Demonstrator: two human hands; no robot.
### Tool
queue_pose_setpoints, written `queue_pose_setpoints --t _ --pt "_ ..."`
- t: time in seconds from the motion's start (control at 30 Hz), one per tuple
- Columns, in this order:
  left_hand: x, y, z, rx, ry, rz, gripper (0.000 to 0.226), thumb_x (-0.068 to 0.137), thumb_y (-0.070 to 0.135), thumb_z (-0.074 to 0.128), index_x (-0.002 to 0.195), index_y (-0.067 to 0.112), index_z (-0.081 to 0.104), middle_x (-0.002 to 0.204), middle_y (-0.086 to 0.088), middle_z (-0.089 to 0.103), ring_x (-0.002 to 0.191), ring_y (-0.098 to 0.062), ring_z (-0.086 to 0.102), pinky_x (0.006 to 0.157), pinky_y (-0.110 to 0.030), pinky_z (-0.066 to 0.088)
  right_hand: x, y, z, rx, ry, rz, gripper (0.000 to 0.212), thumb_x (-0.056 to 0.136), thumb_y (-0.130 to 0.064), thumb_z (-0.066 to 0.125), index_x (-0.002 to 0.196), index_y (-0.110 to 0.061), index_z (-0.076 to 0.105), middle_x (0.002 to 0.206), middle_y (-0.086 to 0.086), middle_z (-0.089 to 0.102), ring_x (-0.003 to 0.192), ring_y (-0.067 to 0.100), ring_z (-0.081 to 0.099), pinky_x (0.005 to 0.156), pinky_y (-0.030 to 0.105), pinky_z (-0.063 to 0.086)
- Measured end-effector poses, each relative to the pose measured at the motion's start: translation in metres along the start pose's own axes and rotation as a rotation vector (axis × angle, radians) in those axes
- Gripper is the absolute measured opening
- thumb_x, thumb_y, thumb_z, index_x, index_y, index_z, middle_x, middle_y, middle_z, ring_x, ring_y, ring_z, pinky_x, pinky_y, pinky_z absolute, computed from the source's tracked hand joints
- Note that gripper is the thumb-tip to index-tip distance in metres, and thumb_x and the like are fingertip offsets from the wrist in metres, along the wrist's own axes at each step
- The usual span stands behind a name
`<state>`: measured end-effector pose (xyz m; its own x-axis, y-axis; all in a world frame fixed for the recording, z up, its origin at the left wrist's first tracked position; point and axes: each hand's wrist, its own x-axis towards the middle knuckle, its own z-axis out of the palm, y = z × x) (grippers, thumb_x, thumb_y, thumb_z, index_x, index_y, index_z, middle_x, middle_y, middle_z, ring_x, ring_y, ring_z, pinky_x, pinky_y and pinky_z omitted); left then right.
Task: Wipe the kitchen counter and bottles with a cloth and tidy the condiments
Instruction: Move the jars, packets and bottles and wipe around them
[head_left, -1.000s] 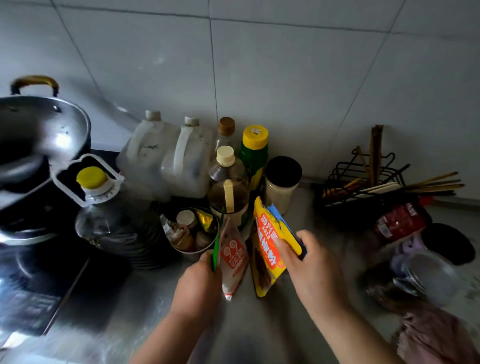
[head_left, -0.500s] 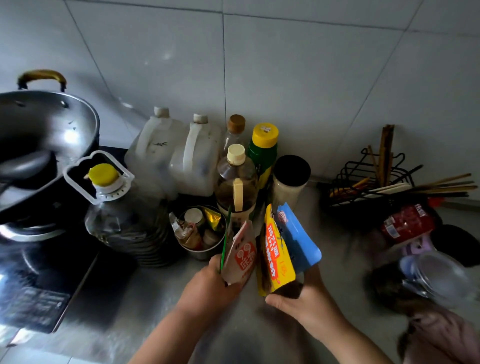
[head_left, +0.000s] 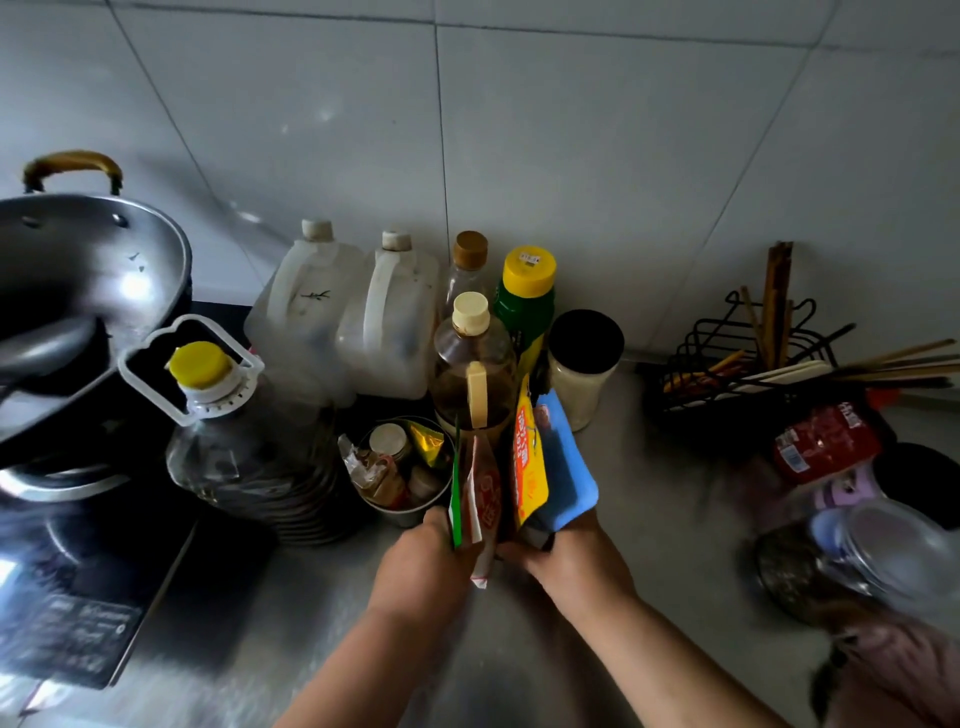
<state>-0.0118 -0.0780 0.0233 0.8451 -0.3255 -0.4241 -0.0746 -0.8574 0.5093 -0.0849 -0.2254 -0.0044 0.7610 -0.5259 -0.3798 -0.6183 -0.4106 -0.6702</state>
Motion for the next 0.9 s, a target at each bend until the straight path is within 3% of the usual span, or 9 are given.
queue_pose_setpoints --t 0.07,0.2,0.3,0.37,0.43,0.53,0.67,0.77,0.9 --pt "0.004 -0.001 0.001 -0.002 0.002 0.007 0.034 0.086 0.044 0.054 0.108 0.019 0.053 0.1 -0.005 0.07 0.095 -0.029 0.064 0.078 -0.035 0.052 -0.001 0.0 -0.005 -0.087 -0.068 0.009 0.03 0.076 -0.044 0.075 0.092 -0.02 0.067 0.085 -0.01 0.058 0.083 0.01 0.062 0.054 0.003 0.037" --pt "0.01 0.004 0.003 -0.03 0.003 0.015 0.034 0.088 0.043 0.052 0.109 0.016 0.053 0.104 -0.007 0.07 0.097 -0.029 0.064 0.081 -0.037 0.052 -0.007 0.006 -0.004 -0.094 -0.007 -0.079 0.063 0.082 -0.047 0.069 0.136 -0.022 0.048 0.123 -0.008 0.058 0.091 0.004 0.051 0.068 0.009 0.037" --pt "0.01 0.008 0.005 -0.025 0.007 0.019 0.036 0.088 0.041 0.054 0.11 0.013 0.051 0.107 -0.01 0.069 0.099 -0.031 0.064 0.082 -0.038 0.052 -0.008 0.005 -0.003 -0.044 0.063 -0.028 0.076 0.079 -0.044 0.074 0.143 -0.026 0.038 0.119 -0.007 0.058 0.092 0.005 0.048 0.071 0.011 0.035" --pt "0.01 0.007 0.005 -0.035 0.008 0.014 0.04 0.087 0.043 0.056 0.112 0.012 0.051 0.109 -0.01 0.068 0.1 -0.032 0.063 0.081 -0.037 0.051 -0.004 0.004 -0.001 -0.072 0.071 -0.006 0.071 0.078 -0.048 0.074 0.139 -0.024 0.045 0.103 -0.009 0.062 0.085 0.006 0.052 0.059 0.008 0.033" --pt "0.011 0.006 0.003 -0.058 -0.003 0.001 0.043 0.082 0.045 0.06 0.111 0.015 0.053 0.108 -0.007 0.068 0.101 -0.031 0.062 0.078 -0.033 0.05 0.002 0.005 0.002 -0.121 0.069 0.021 0.06 0.078 -0.053 0.071 0.125 -0.02 0.054 0.088 -0.011 0.056 0.085 0.011 0.059 0.061 0.014 0.035" --pt "0.012 0.003 0.001 -0.042 -0.025 0.023 0.048 0.061 0.057 0.063 0.098 0.027 0.059 0.095 0.005 0.069 0.093 -0.023 0.065 0.073 -0.031 0.054 0.006 0.005 0.008 -0.138 0.087 0.04 0.06 0.076 -0.058 0.069 0.118 -0.019 0.054 0.093 -0.007 0.059 0.089 0.016 0.062 0.069 0.024 0.043" --pt "0.012 -0.001 0.0 0.017 -0.039 0.038 0.06 0.058 0.065 0.061 0.106 0.028 0.057 0.1 0.004 0.07 0.095 -0.021 0.066 0.07 -0.027 0.051 0.003 0.006 0.016 -0.173 0.076 0.034 0.057 0.081 -0.058 0.065 0.118 -0.016 0.052 0.08 -0.009 0.053 0.066 0.008 0.052 0.053 0.017 0.034" --pt "0.01 -0.003 -0.003 0.038 -0.055 0.032 0.062 0.06 0.07 0.059 0.103 0.025 0.06 0.098 0.002 0.07 0.092 -0.022 0.066 0.072 -0.031 0.054 0.0 0.009 0.022 -0.123 0.079 0.015 0.062 0.082 -0.055 0.065 0.123 -0.013 0.047 0.094 -0.001 0.061 0.083 0.018 0.063 0.063 0.021 0.042" --pt "0.007 -0.005 -0.006 0.053 -0.059 0.036 0.071 0.051 0.077 0.057 0.1 0.026 0.061 0.097 0.004 0.069 0.091 -0.021 0.065 0.073 -0.032 0.055 -0.001 0.009 0.022 -0.073 0.072 0.002 0.07 0.079 -0.052 0.068 0.132 -0.015 0.041 0.111 0.003 0.063 0.099 0.023 0.064 0.078 0.031 0.05"
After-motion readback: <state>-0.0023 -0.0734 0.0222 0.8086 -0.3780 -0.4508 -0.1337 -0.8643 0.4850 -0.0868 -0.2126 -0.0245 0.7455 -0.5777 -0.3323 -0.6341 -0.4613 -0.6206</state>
